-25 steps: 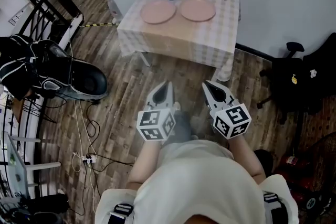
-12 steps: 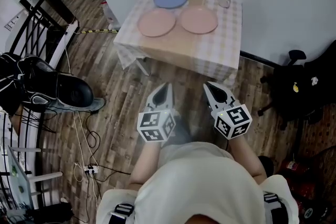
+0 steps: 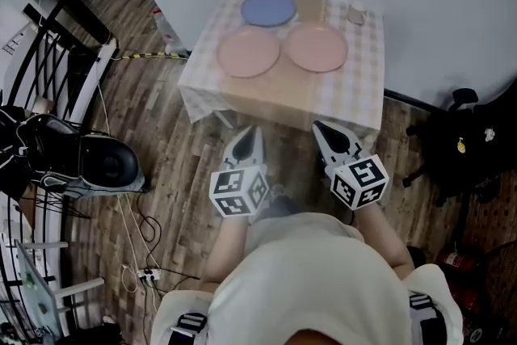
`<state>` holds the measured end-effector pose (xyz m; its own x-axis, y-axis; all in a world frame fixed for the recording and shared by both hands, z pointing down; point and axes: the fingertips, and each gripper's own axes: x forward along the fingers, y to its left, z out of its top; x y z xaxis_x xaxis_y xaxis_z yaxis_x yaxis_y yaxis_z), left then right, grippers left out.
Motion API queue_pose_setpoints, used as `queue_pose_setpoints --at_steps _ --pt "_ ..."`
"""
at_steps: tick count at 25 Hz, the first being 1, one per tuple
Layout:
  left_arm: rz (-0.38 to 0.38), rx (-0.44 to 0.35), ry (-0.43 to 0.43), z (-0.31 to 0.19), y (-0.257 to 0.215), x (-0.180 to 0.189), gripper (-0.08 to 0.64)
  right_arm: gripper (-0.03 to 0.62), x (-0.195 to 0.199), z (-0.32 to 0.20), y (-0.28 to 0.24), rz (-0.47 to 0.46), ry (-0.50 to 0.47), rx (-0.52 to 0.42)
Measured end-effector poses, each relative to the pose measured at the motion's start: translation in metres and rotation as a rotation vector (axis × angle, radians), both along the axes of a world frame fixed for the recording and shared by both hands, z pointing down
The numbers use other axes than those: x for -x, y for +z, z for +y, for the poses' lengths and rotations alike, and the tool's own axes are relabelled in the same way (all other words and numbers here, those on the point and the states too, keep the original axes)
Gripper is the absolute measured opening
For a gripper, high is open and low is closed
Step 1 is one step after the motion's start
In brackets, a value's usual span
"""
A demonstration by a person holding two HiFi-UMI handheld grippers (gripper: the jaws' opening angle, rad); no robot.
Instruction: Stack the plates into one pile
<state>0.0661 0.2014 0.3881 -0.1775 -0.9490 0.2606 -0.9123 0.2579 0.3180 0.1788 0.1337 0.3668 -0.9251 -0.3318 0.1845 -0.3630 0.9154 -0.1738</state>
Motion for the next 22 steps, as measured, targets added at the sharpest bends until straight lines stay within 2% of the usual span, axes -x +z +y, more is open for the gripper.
queue_pose_setpoints --at_steps 12,22 --pt "0.011 0.008 0.015 -0.06 0.013 0.094 0.003 0.0 0.089 -0.058 0.01 0.006 0.021 -0.001" --pt "0.022 0.006 0.016 -0.09 0.024 0.148 0.003 0.0 0.143 -0.089 0.022 0.025 0.026 -0.006"
